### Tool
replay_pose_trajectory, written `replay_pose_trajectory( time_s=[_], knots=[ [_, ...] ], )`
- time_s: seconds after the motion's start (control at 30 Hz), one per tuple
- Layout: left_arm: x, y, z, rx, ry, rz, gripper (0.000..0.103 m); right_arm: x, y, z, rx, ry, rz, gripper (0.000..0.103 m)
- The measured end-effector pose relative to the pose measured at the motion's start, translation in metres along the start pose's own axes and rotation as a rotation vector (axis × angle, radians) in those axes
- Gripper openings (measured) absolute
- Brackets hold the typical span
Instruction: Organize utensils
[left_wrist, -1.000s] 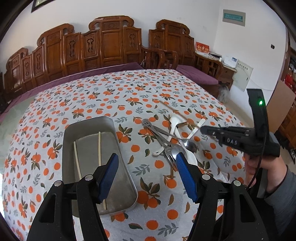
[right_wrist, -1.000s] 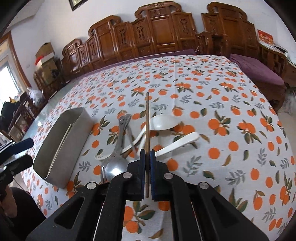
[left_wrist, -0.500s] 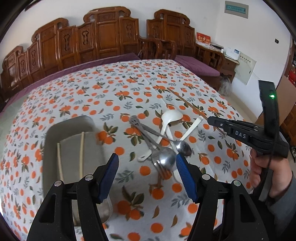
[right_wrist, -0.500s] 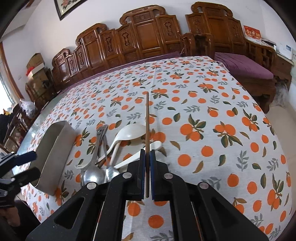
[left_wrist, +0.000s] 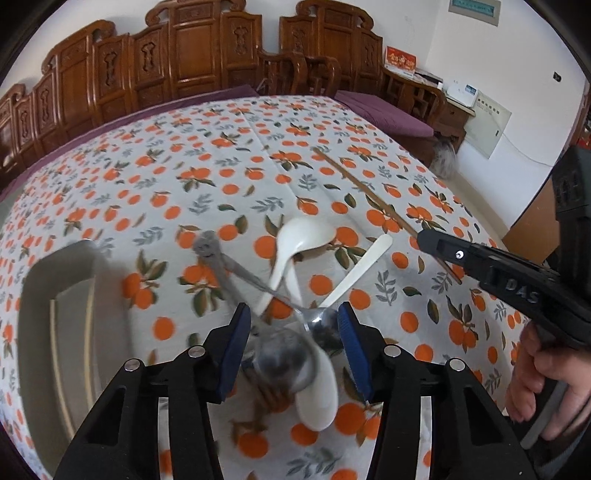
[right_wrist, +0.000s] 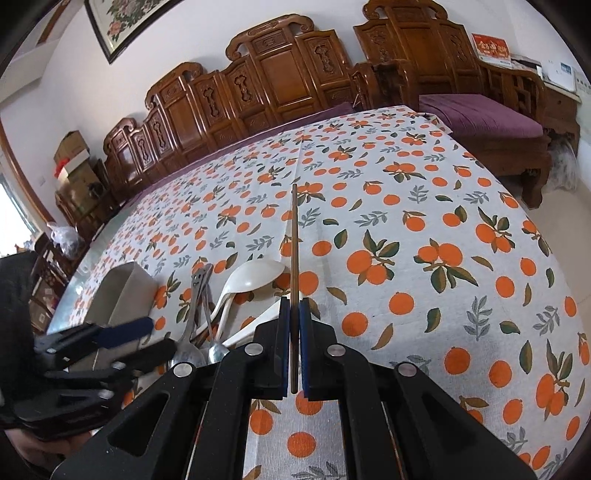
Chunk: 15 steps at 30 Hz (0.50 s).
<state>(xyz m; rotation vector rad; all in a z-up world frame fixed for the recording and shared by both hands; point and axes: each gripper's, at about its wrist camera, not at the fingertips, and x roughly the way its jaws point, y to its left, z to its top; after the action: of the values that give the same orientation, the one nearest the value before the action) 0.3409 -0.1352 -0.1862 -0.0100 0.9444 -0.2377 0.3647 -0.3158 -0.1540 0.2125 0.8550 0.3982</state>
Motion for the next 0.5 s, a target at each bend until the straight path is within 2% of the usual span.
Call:
replay_pose_trajectory(
  time_s=[0.4, 0.5],
  knots=[
    [0.039, -0.009, 0.0, -0.021, 0.069, -0.017, 0.046, 0.0, 0.001, 0.002, 0.013, -0.005, 0.022, 0.006],
    [0.044, -0.011, -0.001, -0.009, 0.08, -0.016, 0.039, 0.001, 0.002, 0.001, 0.01, -0.003, 0.024, 0.006]
  ],
)
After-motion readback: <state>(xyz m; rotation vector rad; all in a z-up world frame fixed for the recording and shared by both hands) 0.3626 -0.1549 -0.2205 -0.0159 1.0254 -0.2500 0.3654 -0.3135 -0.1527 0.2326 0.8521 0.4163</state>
